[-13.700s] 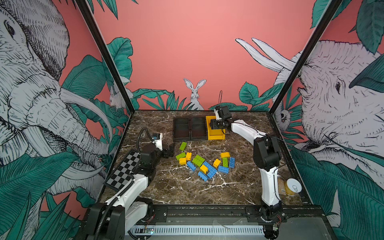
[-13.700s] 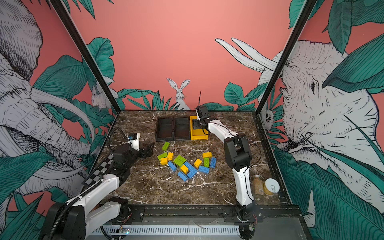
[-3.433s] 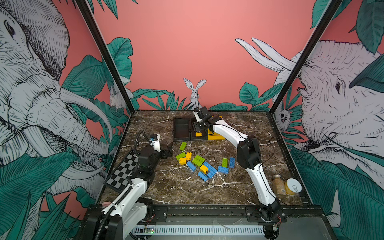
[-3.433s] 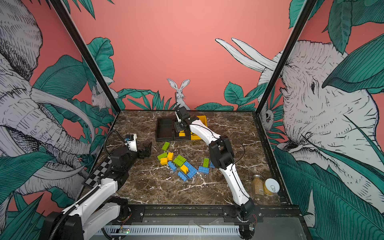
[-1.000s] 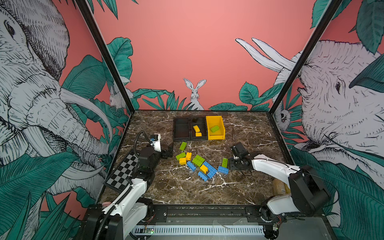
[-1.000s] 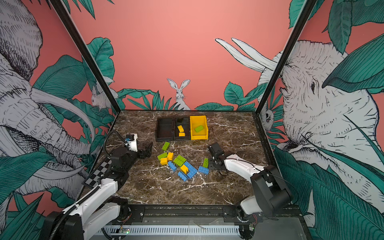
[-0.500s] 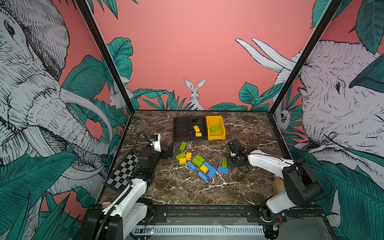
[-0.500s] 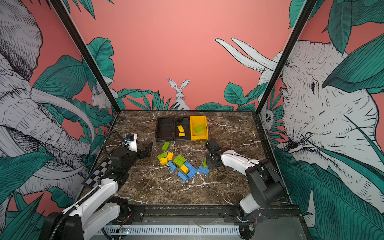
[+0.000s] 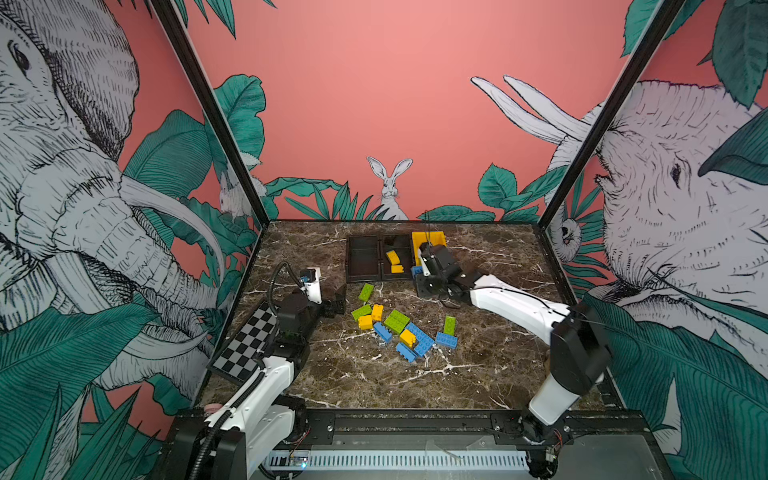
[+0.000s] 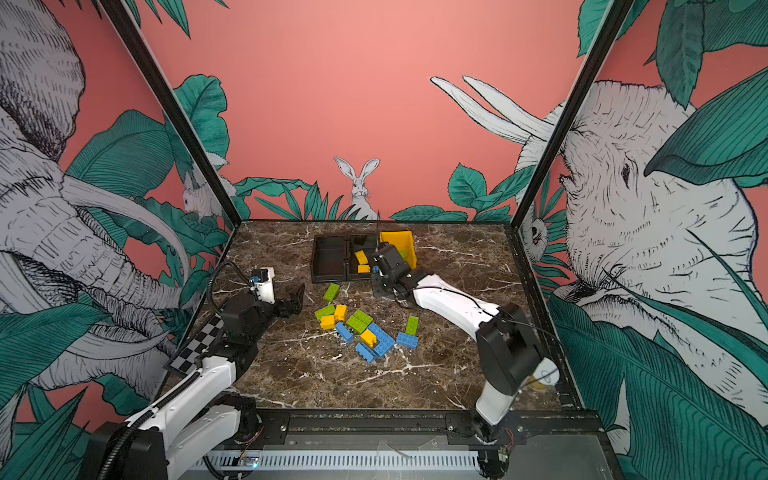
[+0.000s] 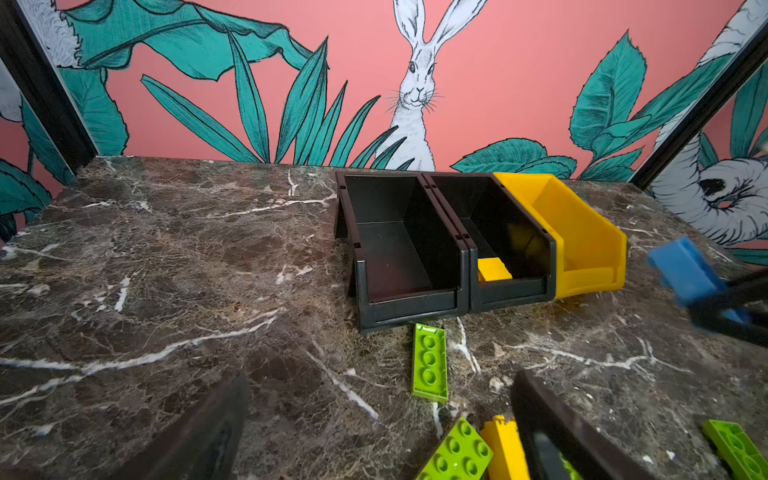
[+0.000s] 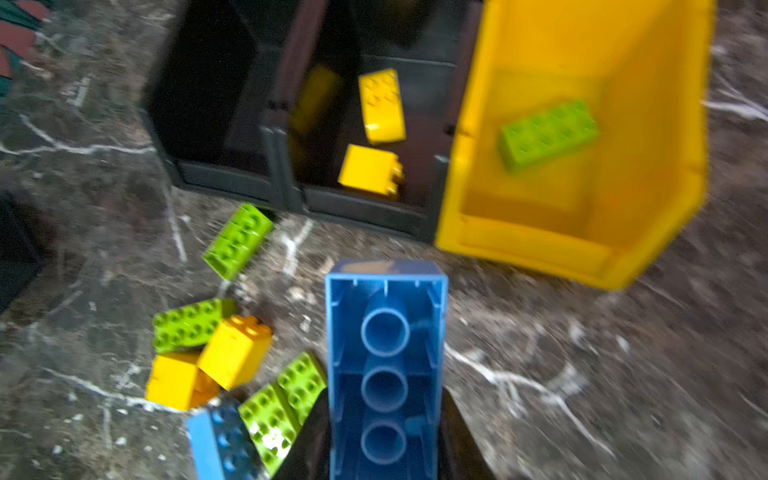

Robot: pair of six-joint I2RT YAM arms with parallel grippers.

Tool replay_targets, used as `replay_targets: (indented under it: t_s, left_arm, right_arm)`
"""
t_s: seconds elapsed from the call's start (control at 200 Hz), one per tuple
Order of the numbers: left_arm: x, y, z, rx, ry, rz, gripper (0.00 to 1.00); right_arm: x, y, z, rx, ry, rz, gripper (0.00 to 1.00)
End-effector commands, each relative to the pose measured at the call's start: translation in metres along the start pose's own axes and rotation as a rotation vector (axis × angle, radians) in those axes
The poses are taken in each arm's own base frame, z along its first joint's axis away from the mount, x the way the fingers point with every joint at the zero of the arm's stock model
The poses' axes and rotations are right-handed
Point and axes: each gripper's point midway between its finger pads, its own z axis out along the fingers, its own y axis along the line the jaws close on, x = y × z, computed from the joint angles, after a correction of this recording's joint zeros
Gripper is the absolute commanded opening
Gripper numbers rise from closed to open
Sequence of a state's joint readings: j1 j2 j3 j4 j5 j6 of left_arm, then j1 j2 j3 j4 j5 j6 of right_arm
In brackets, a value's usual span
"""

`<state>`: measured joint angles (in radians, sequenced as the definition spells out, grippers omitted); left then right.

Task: Sort the legos into containers by color
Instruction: 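Carry the blue brick to the black bin farthest from the yellow bin and release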

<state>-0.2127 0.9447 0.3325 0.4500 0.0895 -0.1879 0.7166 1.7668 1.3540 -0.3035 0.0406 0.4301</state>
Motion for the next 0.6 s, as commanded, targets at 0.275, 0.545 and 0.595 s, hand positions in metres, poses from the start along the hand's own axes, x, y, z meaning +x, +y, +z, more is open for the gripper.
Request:
replay_targets:
  t_s: [0.275,0.545,0.595]
  left_arm:
    - [0.005,0.009,-0.003,-0.046,-0.021,-0.006,0.99]
    - [0.006,0.008,-0.001,-0.039,-0.014,-0.009,0.99]
    - [0.006,0.008,-0.001,-0.044,-0.013,-0.006,0.99]
  right_arm:
    - [-0.09,0.101,0.094,-0.257,-0.172,-0.073,0.23]
    - [-0.105,0.109,0.141,-0.238,-0.209,-0.061,0.25]
    - [-0.105,0.112,0.148,-0.249,-0.203,-0.051,0.25]
